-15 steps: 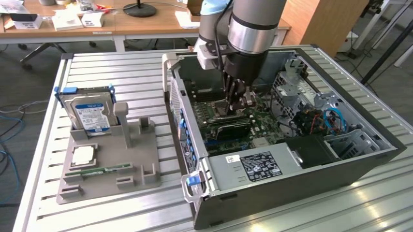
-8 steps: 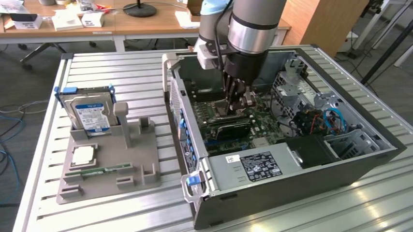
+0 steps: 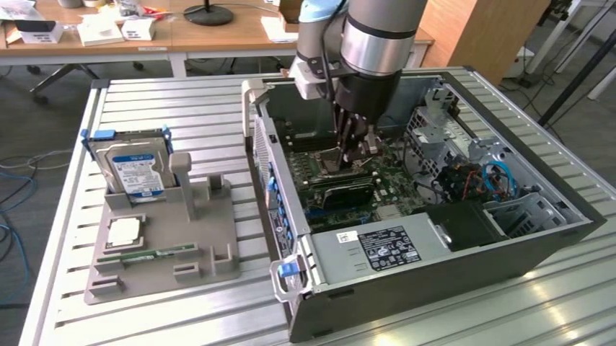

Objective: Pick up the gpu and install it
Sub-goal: 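Press down on the gpu until it lock into place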

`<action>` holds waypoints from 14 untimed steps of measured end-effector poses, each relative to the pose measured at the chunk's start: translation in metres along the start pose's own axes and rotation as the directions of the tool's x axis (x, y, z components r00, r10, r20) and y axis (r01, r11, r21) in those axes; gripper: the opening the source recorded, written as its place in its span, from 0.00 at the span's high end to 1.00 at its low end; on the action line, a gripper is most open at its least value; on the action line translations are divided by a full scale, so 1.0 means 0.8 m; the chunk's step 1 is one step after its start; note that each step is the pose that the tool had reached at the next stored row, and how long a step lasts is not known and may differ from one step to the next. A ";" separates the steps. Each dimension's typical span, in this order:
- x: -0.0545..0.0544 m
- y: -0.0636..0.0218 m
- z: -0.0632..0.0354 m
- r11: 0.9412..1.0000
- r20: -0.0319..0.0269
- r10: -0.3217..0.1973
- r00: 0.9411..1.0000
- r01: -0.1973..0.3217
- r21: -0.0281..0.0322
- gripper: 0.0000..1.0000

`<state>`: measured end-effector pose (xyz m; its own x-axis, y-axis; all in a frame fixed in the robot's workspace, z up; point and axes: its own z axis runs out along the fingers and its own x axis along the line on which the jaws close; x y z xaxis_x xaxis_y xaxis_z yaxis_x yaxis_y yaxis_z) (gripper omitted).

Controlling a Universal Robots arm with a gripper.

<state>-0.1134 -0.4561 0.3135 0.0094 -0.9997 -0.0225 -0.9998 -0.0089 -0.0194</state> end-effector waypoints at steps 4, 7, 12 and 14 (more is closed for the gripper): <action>0.000 0.000 -0.011 1.000 0.000 0.000 1.000 0.000 0.000 0.90; 0.000 0.000 -0.011 1.000 0.000 0.000 1.000 0.000 0.000 0.90; 0.000 0.000 -0.011 1.000 0.000 0.000 1.000 0.000 0.000 0.90; 0.000 0.000 -0.011 1.000 0.000 0.000 1.000 0.000 0.000 0.90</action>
